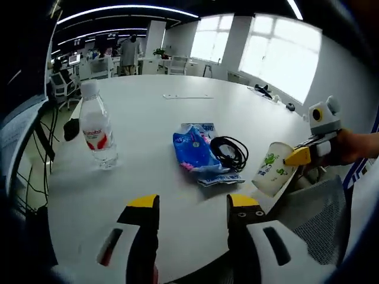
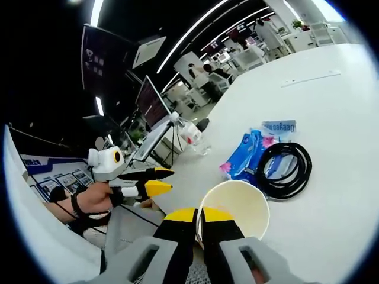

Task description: Arrange the tabletop items into an orderly group along one side of the table until the central work area is clear of visible clutter.

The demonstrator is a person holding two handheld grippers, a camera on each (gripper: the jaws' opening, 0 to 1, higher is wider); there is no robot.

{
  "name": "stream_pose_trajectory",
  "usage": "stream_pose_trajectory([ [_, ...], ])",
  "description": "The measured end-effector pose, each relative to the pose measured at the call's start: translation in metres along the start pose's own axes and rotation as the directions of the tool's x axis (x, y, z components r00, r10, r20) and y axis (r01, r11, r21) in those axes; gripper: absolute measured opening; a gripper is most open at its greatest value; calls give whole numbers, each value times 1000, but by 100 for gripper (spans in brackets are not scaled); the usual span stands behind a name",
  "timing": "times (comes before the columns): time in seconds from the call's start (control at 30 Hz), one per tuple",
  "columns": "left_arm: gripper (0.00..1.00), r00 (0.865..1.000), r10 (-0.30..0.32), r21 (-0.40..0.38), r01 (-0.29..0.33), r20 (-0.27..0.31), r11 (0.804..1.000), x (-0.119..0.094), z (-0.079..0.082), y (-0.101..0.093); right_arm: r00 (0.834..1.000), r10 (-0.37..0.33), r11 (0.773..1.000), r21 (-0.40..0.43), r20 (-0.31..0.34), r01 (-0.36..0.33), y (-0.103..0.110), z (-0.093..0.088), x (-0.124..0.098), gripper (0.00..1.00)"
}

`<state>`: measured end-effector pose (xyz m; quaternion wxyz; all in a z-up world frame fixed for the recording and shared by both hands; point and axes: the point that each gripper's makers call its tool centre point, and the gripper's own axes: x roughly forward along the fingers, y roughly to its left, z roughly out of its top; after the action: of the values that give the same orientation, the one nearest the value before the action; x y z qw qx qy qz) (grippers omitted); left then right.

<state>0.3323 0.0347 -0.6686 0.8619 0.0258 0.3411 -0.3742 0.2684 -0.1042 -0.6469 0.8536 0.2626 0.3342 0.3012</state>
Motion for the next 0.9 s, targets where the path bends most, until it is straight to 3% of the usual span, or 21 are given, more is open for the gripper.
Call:
stream_pose_trajectory([
  [0.43,50,1000,27,-28,-27,6,999,-8,-7,11,999,10,999,-51,-46,-13,3,14,13,0],
  [0.9,52,999,41,-34,-40,21,999,-13,-8,18,990,51,983,-166,-128,-72,18,39,50,0],
])
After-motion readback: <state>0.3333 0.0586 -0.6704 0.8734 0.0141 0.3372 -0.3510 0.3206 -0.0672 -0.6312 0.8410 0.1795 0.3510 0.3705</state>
